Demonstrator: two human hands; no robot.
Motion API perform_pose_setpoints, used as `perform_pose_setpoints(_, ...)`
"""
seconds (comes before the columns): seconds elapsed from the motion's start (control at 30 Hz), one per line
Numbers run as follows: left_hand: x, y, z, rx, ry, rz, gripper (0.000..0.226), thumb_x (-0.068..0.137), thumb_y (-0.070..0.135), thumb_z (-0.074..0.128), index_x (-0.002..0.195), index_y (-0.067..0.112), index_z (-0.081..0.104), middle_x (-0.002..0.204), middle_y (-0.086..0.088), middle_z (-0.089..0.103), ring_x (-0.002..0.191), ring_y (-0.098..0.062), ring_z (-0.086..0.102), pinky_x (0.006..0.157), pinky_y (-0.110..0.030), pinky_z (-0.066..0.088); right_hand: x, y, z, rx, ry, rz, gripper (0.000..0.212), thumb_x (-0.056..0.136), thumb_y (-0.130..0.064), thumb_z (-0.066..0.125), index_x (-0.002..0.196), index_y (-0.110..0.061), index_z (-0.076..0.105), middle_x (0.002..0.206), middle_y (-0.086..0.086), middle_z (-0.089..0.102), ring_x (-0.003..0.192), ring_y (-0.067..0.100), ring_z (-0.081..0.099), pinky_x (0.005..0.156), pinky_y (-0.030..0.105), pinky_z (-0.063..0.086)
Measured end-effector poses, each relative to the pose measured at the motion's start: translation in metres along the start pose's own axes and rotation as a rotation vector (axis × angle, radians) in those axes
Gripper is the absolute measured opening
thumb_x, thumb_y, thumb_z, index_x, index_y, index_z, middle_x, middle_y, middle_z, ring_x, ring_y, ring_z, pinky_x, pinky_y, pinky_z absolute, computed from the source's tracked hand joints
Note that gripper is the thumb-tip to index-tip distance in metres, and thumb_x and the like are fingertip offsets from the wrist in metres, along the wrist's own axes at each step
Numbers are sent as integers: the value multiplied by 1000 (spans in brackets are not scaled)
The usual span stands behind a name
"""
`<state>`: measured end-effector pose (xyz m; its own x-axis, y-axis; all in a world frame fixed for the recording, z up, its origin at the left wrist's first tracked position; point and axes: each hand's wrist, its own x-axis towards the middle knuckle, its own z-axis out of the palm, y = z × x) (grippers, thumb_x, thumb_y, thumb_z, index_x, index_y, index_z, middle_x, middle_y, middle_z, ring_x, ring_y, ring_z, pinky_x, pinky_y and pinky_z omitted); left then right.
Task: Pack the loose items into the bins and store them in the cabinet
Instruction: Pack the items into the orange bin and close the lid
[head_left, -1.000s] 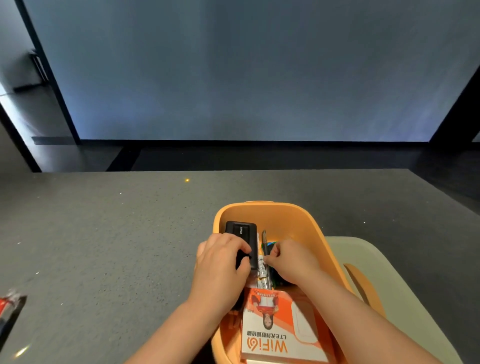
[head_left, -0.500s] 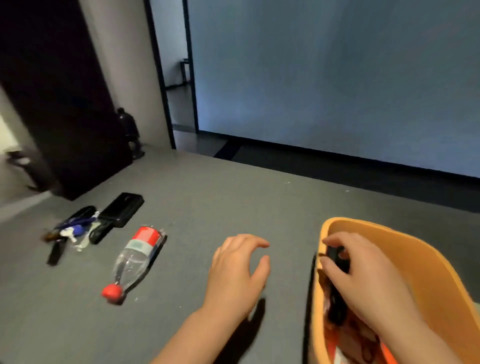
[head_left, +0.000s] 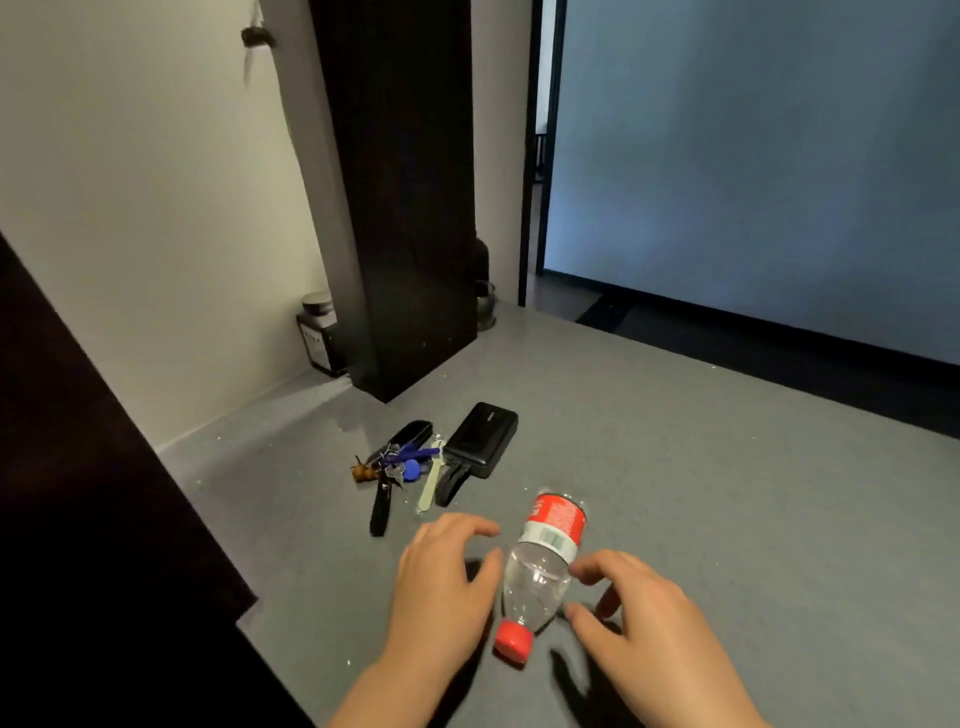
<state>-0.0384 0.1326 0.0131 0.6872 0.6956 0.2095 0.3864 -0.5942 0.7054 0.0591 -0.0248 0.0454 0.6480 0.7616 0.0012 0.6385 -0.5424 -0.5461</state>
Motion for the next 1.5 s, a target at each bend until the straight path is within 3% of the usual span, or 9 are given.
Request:
perform_pose_setpoints(0.17, 56, -47, -19, 61, -8, -18, 23, 87, 28, 60, 108, 37, 59, 104, 28, 50, 108, 2, 43, 91, -20, 35, 52, -25, 33, -1, 63, 7, 26, 85, -39, 59, 109, -41, 49, 109, -26, 49, 105, -2, 48, 82, 15, 38)
perform_pose_setpoints(0.4, 154, -53, 13, 202, -168, 38, 51, 84, 38, 62, 131, 27, 48, 133, 5, 50, 122, -17, 45, 103, -36, 36, 91, -23, 60, -161, 164, 289, 91, 73, -66, 60, 145, -31, 17, 148, -7, 19, 137, 14, 20, 105, 30, 34)
perform_pose_setpoints(0.57, 187, -54, 57, 406, -380, 10, 83, 81, 52, 61, 146, 20, 23, 153, -10, 22, 138, -30, 23, 111, -42, 26, 90, -10, 66, 2, 228, 450, 94, 62, -62, 71, 135, -29, 22, 133, -9, 31, 123, 13, 38, 88, 25, 43)
perform_pose_setpoints(0.77, 194, -59, 72, 357, -289, -36, 77, 80, 42, 66, 142, 25, 24, 129, -15, 41, 118, -33, 38, 94, -43, 39, 80, 6, 61, 172, 219, 570, 72, 74, -53, 66, 128, -30, 23, 125, -9, 35, 94, 17, 56, 75, 30, 45)
perform_pose_setpoints(0.93, 176, -54, 79, 243, -368, 61, 77, 75, 34, 68, 141, 32, 29, 129, -8, 43, 115, -27, 36, 88, -39, 42, 57, 25, 48, -100, 215, 303, 48, 99, -42, 33, 145, -35, 22, 150, -11, 23, 130, 13, 38, 97, 31, 41)
perform_pose_setpoints(1.07, 138, -48, 80, 204, -405, 125, 78, 75, 34, 66, 142, 35, 28, 135, -2, 40, 118, -23, 35, 88, -36, 43, 52, 42, 18, -296, -72, -64, 65, 78, -6, 48, 132, -44, 47, 153, -18, 23, 140, 8, 14, 110, 29, 21)
perform_pose_setpoints(1.33, 97, -47, 66, 93, -422, 144, 82, 69, 34, 74, 142, 34, 36, 135, 3, 46, 120, -18, 36, 92, -32, 40, 42, 61, 5, -387, -106, -164, 62, 68, -20, 71, 126, -29, 49, 146, -11, 40, 145, 9, 16, 119, 33, 10)
perform_pose_setpoints(1.43, 91, -45, 59, 46, -443, 112, 84, 63, 32, 79, 139, 33, 42, 130, 1, 52, 116, -20, 42, 93, -35, 42, 27, 67, 6, -357, -47, -42, 62, 55, -48, 78, 106, -31, 47, 103, -13, 58, 104, 11, 52, 87, 27, 39)
perform_pose_setpoints(1.5, 84, -43, 56, 21, -456, 104, 85, 61, 32, 80, 138, 33, 44, 127, 1, 54, 114, -20, 47, 92, -37, 45, 14, 67, 7, -325, 3, 44, 63, 53, -56, 77, 101, -33, 44, 92, -14, 57, 85, 11, 51, 69, 28, 38)
